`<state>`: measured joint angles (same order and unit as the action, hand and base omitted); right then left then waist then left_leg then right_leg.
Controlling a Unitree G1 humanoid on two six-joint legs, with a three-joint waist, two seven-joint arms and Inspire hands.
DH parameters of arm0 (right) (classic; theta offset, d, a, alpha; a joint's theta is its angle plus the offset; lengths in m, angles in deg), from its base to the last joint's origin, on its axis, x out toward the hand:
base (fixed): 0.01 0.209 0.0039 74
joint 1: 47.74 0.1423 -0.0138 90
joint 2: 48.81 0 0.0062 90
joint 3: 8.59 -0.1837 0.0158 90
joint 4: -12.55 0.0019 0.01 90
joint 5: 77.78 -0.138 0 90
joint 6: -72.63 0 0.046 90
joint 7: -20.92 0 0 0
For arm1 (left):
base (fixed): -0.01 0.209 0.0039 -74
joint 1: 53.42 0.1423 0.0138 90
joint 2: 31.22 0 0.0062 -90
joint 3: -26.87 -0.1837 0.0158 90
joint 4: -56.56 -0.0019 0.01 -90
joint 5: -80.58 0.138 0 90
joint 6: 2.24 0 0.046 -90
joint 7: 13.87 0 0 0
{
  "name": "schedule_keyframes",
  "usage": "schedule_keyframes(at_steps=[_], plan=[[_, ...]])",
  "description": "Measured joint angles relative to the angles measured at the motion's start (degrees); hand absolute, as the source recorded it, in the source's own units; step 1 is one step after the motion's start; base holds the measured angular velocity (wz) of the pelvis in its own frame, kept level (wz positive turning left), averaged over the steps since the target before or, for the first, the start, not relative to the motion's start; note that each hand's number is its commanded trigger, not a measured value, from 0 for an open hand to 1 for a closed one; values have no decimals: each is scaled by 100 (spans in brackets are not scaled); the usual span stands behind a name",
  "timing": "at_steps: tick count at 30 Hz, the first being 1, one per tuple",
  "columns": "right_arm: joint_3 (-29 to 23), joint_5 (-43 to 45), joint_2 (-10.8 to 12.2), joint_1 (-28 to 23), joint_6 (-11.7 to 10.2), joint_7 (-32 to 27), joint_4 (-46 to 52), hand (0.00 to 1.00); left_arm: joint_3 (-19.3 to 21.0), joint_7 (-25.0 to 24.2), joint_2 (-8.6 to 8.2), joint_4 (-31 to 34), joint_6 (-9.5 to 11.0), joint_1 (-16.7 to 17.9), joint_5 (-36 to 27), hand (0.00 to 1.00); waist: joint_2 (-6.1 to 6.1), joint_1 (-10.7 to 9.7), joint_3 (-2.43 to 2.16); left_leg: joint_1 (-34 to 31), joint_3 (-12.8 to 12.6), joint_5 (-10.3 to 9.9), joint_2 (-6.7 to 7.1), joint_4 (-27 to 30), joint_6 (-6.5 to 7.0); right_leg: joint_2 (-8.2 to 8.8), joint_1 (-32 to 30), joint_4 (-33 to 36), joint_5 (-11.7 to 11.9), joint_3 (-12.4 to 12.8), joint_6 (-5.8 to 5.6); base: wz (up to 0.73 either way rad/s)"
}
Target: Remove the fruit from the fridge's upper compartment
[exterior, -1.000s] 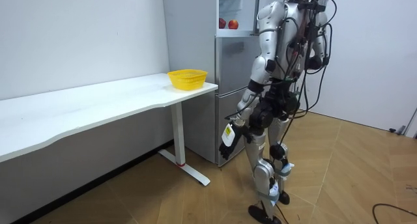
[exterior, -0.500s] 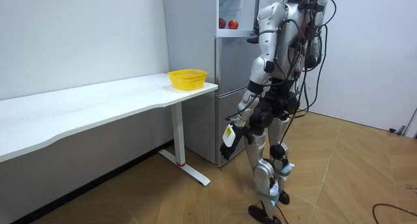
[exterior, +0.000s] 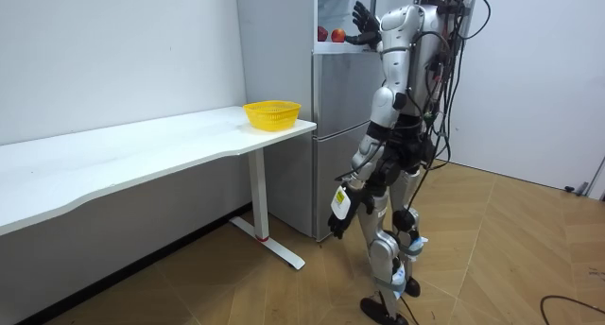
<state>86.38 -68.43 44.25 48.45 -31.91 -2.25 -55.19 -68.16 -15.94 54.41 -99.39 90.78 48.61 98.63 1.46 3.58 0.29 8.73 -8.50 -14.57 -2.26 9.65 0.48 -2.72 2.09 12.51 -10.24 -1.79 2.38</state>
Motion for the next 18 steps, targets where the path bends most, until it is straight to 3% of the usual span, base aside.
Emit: schedule_keyframes(at_steps=[4,10,18], plan=[[-220,-275,-258,464,4,-69,-355,0,46,7,30,-16,-44,-9,-1,0,87,18,-1,-5,129,4,16,10,-6,40,69,-94,1,-166,-3,20],[-301,-287,-280,823,100,81,-857,0,163,-157,-15,-7,-263,5,27,0,152,136,-27,0,245,5,16,13,-7,55,120,-99,2,-336,-3,10],[-441,-864,-283,1357,315,206,-1288,0,262,-352,-23,5,-368,0,53,0,116,242,14,-17,367,7,16,22,-11,76,173,-104,3,-523,-2,5]])
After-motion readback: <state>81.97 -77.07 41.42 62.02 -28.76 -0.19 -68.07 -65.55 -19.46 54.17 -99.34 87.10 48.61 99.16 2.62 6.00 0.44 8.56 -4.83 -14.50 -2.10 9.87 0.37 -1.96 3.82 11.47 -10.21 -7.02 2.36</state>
